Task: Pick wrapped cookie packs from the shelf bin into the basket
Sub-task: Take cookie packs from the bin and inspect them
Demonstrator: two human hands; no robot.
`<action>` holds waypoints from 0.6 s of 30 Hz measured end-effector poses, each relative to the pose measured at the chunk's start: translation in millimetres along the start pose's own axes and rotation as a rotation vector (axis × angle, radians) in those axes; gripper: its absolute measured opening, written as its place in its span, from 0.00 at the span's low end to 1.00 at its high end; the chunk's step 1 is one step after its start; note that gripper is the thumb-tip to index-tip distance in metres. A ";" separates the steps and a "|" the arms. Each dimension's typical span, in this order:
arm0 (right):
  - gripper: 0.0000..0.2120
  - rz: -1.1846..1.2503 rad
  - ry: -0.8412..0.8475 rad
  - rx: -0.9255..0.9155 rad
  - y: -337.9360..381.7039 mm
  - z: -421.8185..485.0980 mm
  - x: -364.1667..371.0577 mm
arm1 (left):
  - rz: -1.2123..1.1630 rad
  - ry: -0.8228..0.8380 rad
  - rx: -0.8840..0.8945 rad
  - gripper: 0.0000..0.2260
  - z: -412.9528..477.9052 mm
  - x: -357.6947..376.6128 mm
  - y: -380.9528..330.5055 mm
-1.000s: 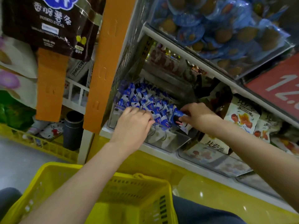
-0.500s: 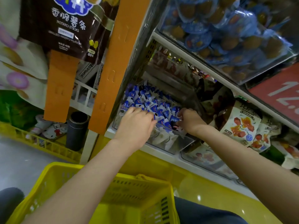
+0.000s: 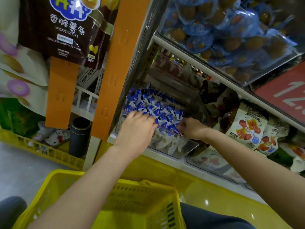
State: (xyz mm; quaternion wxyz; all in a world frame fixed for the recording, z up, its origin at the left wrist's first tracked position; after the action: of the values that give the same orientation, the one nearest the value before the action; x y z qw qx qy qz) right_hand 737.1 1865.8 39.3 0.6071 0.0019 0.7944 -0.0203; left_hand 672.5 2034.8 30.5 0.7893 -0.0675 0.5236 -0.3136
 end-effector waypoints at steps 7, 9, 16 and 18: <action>0.27 -0.052 0.155 -0.081 9.6 -27.6 7.3 | 0.051 0.030 0.040 0.14 -1.1 -2.5 3.4; 0.23 0.069 -0.004 -0.107 14.8 -24.8 -4.0 | 0.071 0.043 0.033 0.13 -1.6 -5.3 8.4; 0.13 0.429 -0.354 -0.392 82.5 21.2 -29.0 | 0.131 0.156 0.107 0.16 -14.3 -17.0 22.3; 0.13 0.448 -0.298 -0.405 105.7 42.8 -22.7 | 0.137 0.171 0.134 0.17 -17.4 -21.7 22.5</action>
State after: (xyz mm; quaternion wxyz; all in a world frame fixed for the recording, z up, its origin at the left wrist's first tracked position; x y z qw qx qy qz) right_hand 787.3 1970.3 46.8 0.6939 0.0527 0.6647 0.2719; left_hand 661.4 2068.8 30.0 0.7640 0.0484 0.5703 -0.2978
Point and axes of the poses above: each hand's wrist, its own z-axis towards the middle knuckle, its own x-axis out of the palm, y = z × x, the point moved 7 cm from there along z, towards the middle knuckle, and after that the axes turned 7 degrees about -z, right-handed, at the moved point
